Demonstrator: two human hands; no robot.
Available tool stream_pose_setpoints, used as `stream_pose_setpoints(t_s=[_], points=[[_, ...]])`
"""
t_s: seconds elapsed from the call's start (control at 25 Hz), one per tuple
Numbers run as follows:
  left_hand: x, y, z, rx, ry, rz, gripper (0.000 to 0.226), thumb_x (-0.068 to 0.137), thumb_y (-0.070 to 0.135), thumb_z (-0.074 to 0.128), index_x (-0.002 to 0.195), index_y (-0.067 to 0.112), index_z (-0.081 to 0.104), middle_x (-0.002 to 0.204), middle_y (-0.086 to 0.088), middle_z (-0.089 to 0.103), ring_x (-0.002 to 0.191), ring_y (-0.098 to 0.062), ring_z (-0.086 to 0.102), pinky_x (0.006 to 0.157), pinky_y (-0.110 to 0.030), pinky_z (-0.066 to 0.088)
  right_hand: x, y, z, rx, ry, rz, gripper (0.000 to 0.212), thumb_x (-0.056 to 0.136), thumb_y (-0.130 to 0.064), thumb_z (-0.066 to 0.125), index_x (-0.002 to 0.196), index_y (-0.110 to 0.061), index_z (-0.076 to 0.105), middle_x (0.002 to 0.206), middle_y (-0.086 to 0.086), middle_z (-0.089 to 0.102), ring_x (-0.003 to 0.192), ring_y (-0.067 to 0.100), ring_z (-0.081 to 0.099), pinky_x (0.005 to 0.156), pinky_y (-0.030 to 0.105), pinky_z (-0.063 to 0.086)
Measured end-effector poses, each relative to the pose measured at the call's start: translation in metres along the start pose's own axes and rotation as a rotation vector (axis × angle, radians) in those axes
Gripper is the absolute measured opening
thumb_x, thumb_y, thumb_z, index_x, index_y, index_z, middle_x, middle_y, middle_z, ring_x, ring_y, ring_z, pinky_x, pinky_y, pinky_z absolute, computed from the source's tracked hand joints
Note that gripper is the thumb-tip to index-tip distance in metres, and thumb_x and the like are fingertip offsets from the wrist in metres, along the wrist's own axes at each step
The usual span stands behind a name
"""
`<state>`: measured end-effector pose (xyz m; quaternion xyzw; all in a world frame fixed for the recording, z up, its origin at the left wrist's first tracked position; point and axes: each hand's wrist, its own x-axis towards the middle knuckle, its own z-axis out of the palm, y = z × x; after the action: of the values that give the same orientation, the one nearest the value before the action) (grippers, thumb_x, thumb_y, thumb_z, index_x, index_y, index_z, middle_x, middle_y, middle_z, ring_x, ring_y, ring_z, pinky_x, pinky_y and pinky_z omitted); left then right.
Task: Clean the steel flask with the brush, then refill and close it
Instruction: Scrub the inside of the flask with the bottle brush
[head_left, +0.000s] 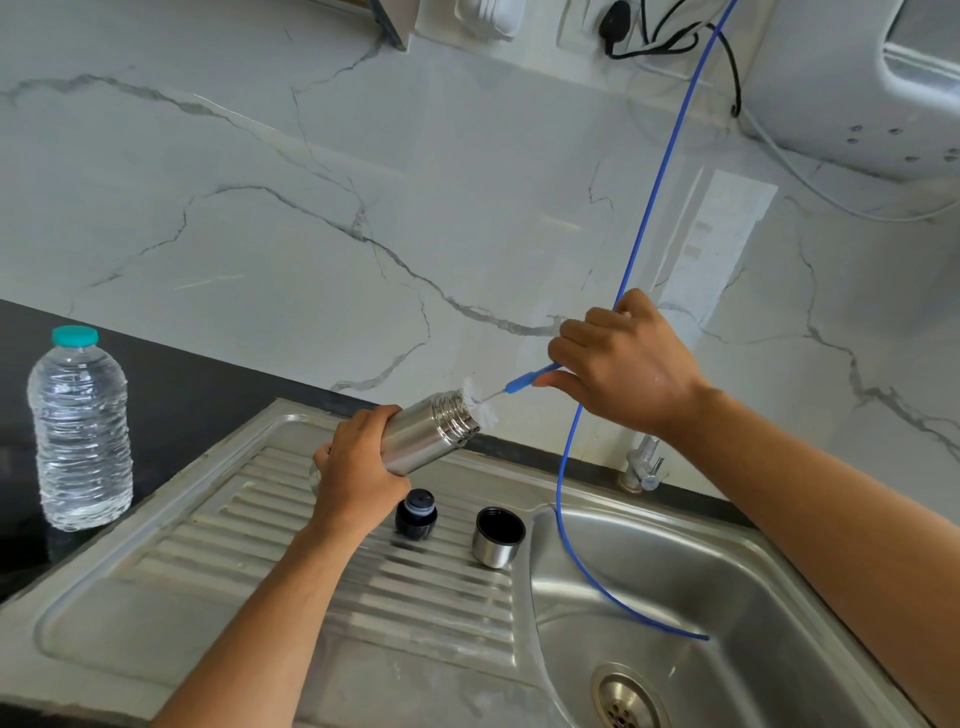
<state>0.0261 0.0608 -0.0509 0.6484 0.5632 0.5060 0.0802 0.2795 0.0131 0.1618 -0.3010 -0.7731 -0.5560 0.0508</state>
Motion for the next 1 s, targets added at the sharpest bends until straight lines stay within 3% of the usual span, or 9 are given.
stream_pose_setpoints(t_s=[0.08,0.16,0.28,0.4,0.56,0.72,0.84,0.92,1.0], points=[[-0.001,0.000,0.001,0.011,-0.010,0.022,0.077,0.061,0.001,0.079,0.131,0.027,0.058,0.116,0.009,0.058,0.112,-0.020,0.053,0.090,-0.042,0.034,-0.001,0.001,0.003,0.040,-0.088,-0.025,0.051,0.106,-0.052,0.038,0.076,-0.018,0.059,0.062,-0.003,0.050,0.054,0.022,0.049,0.060,0.032,0.033],[-0.003,0.001,0.003,0.018,-0.017,0.046,0.078,0.060,0.001,0.078,0.131,0.027,0.058,0.117,0.009,0.059,0.112,-0.021,0.054,0.090,-0.041,0.034,0.008,0.003,-0.007,0.165,-0.393,0.057,0.058,0.104,-0.061,0.029,0.082,-0.020,0.063,0.064,-0.005,0.054,0.059,0.020,0.054,0.061,0.032,0.042],[-0.005,0.004,0.006,0.030,-0.024,0.090,0.078,0.060,0.001,0.078,0.131,0.027,0.059,0.116,0.010,0.059,0.113,-0.019,0.054,0.092,-0.040,0.032,0.023,0.005,-0.017,0.486,-0.828,0.223,0.059,0.102,-0.065,0.034,0.079,-0.020,0.064,0.086,-0.002,0.063,0.084,0.018,0.061,0.084,0.037,0.051],[-0.003,0.003,0.003,0.025,-0.010,0.064,0.076,0.061,0.002,0.077,0.130,0.028,0.058,0.115,0.010,0.059,0.111,-0.019,0.053,0.092,-0.042,0.034,0.016,-0.004,-0.016,0.410,-0.742,0.232,0.044,0.100,-0.065,0.041,0.094,-0.027,0.063,0.099,-0.009,0.066,0.089,0.015,0.062,0.085,0.035,0.051],[-0.002,0.002,0.002,-0.035,-0.013,0.016,0.076,0.059,0.003,0.077,0.128,0.029,0.058,0.113,0.010,0.058,0.109,-0.020,0.054,0.091,-0.048,0.041,0.006,-0.016,-0.007,0.077,-0.132,-0.108,0.022,0.097,-0.041,0.065,0.095,-0.021,0.073,0.078,-0.003,0.063,0.072,0.023,0.062,0.066,0.036,0.048],[-0.005,0.004,0.004,0.008,0.005,0.073,0.076,0.059,0.000,0.077,0.128,0.027,0.060,0.113,0.009,0.060,0.110,-0.021,0.054,0.089,-0.043,0.034,0.018,-0.015,-0.015,0.213,-0.530,-0.023,0.041,0.108,-0.051,0.035,0.103,-0.025,0.067,0.086,-0.005,0.063,0.079,0.024,0.061,0.067,0.034,0.046],[-0.006,0.006,0.004,0.055,0.022,0.114,0.076,0.058,0.000,0.077,0.128,0.025,0.061,0.111,0.008,0.061,0.108,-0.023,0.056,0.088,-0.043,0.034,0.029,-0.005,-0.018,0.640,-0.843,0.208,0.046,0.106,-0.051,0.043,0.076,-0.026,0.068,0.076,-0.006,0.064,0.075,0.015,0.059,0.071,0.029,0.041],[-0.006,0.005,0.004,0.109,0.036,0.132,0.076,0.058,0.000,0.077,0.128,0.025,0.061,0.112,0.007,0.062,0.108,-0.023,0.057,0.088,-0.043,0.034,0.028,-0.007,-0.020,0.732,-0.928,0.279,0.046,0.106,-0.049,0.044,0.079,-0.022,0.070,0.072,-0.006,0.062,0.071,0.012,0.057,0.074,0.029,0.042],[-0.005,0.006,0.004,0.124,0.048,0.118,0.076,0.059,0.001,0.078,0.129,0.025,0.060,0.113,0.006,0.062,0.108,-0.024,0.057,0.087,-0.043,0.033,0.025,-0.020,-0.020,0.439,-0.815,0.173,0.041,0.108,-0.050,0.039,0.100,-0.021,0.067,0.086,-0.004,0.065,0.078,0.016,0.059,0.075,0.033,0.045]])
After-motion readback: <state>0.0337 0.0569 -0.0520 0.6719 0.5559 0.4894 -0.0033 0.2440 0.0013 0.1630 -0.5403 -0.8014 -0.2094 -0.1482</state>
